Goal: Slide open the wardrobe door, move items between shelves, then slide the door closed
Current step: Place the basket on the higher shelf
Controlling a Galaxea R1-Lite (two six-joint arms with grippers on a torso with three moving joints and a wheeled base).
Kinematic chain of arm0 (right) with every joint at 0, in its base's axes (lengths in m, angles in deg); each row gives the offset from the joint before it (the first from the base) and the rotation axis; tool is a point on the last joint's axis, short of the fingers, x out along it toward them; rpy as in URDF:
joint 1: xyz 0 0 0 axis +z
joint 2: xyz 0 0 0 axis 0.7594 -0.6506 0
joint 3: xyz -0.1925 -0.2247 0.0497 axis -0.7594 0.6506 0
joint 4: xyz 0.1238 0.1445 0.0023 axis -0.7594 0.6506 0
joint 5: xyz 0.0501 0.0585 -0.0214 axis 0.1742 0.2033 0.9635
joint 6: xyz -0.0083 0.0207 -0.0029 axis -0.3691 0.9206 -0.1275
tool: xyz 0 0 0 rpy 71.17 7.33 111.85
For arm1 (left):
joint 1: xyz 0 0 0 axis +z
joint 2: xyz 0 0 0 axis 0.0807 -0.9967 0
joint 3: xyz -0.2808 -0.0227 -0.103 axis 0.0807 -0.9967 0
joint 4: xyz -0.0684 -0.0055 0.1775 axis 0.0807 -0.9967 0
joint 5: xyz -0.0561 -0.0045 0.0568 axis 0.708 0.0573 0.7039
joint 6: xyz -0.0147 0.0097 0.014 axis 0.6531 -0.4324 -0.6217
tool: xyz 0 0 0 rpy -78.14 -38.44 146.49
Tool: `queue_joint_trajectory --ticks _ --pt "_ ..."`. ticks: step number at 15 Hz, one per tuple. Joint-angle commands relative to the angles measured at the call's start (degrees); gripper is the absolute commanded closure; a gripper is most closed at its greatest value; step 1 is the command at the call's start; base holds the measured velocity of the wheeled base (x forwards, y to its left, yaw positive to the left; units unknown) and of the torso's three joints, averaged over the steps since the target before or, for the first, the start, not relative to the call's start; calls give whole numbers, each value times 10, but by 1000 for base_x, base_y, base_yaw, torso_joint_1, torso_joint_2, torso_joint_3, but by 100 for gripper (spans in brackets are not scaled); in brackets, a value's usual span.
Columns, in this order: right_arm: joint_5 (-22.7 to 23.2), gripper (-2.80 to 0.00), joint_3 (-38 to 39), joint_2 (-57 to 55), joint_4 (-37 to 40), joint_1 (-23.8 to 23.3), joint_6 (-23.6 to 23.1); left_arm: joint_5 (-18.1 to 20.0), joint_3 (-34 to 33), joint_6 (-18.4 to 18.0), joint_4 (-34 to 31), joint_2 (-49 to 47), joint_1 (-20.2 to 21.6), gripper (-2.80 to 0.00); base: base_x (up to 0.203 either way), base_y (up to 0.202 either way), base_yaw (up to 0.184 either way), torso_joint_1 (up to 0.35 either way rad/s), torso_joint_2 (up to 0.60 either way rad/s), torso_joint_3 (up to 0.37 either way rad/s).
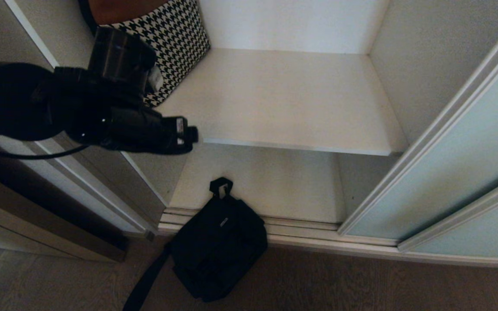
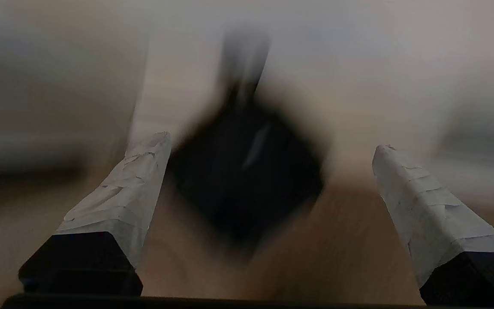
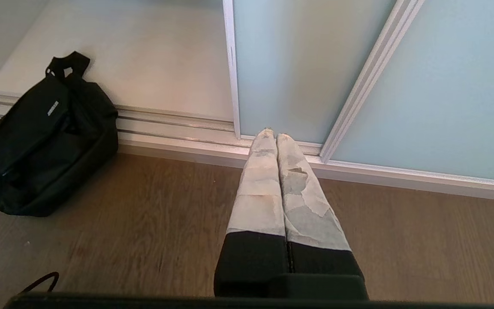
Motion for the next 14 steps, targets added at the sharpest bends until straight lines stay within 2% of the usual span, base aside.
queue_joint_trajectory --ticks 1,4,6,8,10,13,14 --pt "0 0 1 0 0 0 0 31 -116 -14 -34 60 23 -280 0 0 0 0 0 0" --pt "0 0 1 0 0 0 0 73 -249 -38 -41 82 39 -280 0 0 0 0 0 0" --pt "0 0 1 0 0 0 0 130 -318 -39 -31 83 49 -280 0 0 0 0 0 0" --pt "0 0 1 0 0 0 0 168 -361 -38 21 59 58 -280 0 0 0 0 0 0" --pt "0 0 1 0 0 0 0 174 -378 -33 117 13 67 -280 0 0 0 0 0 0" --pt "0 0 1 0 0 0 0 170 -387 -34 195 -65 69 -280 0 0 0 0 0 0" --pt "0 0 1 0 0 0 -1 170 -392 -32 241 -83 70 -280 0 0 0 0 0 0"
